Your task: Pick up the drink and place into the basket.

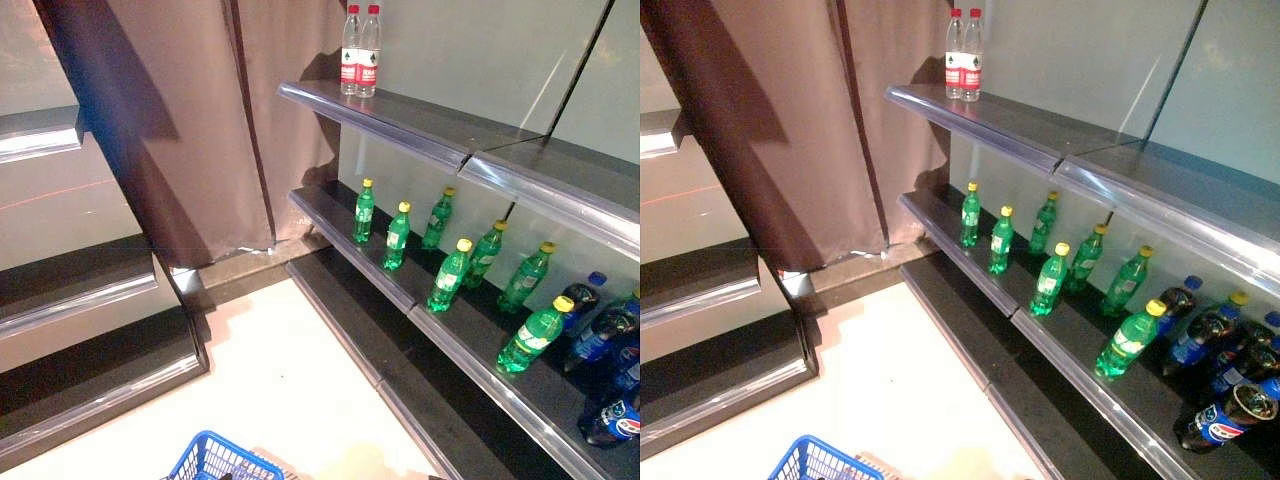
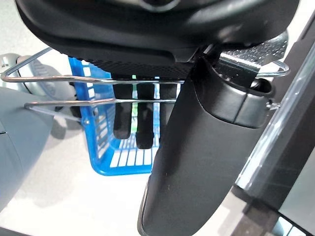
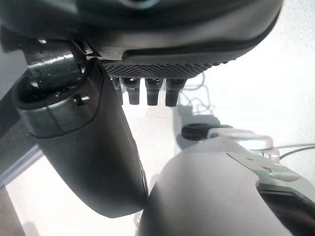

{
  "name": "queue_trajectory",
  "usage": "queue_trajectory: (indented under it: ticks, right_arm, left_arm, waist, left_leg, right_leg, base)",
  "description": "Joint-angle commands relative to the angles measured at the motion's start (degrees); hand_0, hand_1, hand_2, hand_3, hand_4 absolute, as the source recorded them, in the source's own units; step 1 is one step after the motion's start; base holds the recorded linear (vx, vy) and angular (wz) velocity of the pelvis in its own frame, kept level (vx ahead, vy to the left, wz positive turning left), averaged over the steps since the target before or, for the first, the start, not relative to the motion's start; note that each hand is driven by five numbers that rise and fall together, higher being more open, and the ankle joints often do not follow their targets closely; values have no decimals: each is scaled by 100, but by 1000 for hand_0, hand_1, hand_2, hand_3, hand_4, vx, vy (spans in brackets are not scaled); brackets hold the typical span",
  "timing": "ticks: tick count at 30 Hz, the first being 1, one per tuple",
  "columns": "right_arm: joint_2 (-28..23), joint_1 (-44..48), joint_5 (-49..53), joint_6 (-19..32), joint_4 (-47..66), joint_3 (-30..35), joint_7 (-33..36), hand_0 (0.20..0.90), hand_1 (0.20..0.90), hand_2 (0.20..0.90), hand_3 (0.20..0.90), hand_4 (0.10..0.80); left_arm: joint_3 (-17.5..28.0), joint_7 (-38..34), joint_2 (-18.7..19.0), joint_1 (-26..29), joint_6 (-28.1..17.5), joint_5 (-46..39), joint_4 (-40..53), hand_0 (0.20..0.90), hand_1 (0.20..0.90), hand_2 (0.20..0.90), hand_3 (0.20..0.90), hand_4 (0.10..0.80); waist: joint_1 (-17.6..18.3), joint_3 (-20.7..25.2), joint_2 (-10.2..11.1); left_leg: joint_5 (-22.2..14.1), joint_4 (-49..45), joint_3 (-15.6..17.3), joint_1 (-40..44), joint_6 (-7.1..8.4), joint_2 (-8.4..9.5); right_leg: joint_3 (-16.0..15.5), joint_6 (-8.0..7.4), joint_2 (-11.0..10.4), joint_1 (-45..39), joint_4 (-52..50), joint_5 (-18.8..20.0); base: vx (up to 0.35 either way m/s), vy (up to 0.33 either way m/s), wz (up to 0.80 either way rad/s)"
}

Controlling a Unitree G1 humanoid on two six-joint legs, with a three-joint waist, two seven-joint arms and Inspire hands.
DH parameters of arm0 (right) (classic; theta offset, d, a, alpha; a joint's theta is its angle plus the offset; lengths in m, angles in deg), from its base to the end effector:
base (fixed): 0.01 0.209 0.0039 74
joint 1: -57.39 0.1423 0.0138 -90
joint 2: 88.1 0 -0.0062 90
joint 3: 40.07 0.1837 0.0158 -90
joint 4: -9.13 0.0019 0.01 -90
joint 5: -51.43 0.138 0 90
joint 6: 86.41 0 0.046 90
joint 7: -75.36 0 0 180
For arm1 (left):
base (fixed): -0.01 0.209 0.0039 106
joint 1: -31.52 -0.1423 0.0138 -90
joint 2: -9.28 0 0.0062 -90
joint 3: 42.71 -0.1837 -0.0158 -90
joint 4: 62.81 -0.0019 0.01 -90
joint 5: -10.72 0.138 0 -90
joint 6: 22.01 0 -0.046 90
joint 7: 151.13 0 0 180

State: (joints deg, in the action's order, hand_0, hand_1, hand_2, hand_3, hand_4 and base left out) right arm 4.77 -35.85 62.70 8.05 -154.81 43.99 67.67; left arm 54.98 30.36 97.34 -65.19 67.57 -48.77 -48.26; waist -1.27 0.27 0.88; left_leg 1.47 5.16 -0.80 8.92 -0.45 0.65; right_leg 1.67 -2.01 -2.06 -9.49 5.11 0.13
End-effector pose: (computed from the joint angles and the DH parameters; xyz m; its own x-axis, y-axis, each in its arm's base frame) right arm 0.0430 -0.2261 -0.1199 0.3049 -0.0645 -0.9502 0.0505 0.9974 -0.0515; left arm 0.0111 0.2450 -0.1180 0.1607 0.2697 -0.9494 -0.9111 0.4105 -0.0376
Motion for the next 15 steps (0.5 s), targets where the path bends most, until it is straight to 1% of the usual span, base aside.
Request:
queue_trajectory:
  ticks: [1,7,10,13,15]
  right_arm:
    - [-140,407,176,543,-157,78,384,900,900,900,900,800]
    - [-227,493,561,1088,395,213,622,900,900,900,900,800]
    - [-249,478,667,1209,802,258,678,900,900,900,900,800]
    - [-252,468,704,1339,1100,278,714,900,900,900,900,800]
    - [-242,485,772,1381,1247,256,742,900,900,900,900,800]
  left_arm:
    - [198,247,-343,617,-227,-13,67,300,300,300,200,100]
    - [258,220,-300,563,-92,42,110,300,300,300,200,100]
    - [272,250,-277,544,-46,64,154,300,300,300,200,100]
    - [222,298,-250,561,0,98,191,300,300,300,200,100]
    - [182,312,-212,591,32,144,206,300,300,300,200,100]
  waist:
    - [-97,-116,-141]
    - [-120,-184,-93]
    - [-104,-218,-56]
    - [-96,-280,-12]
    - [-79,-368,25]
  left_leg:
    - [-810,-352,170,38,-50,393]
    - [-878,-468,199,-4,-121,464]
    - [-924,-510,171,-15,-179,502]
    - [-979,-619,99,-74,-271,561]
    - [-1018,-743,36,-143,-358,618]
  right_leg:
    - [-632,-103,48,123,-182,-143]
    - [-580,-142,-27,152,-215,-89]
    - [-499,-180,-98,217,-335,-104]
    - [-436,-248,-209,415,-673,-131]
    - [-399,-326,-298,714,-1147,-65]
  base:
    - [15,55,-1]
    - [13,96,-2]
    - [25,143,-2]
    - [12,142,-3]
    - [-7,144,-3]
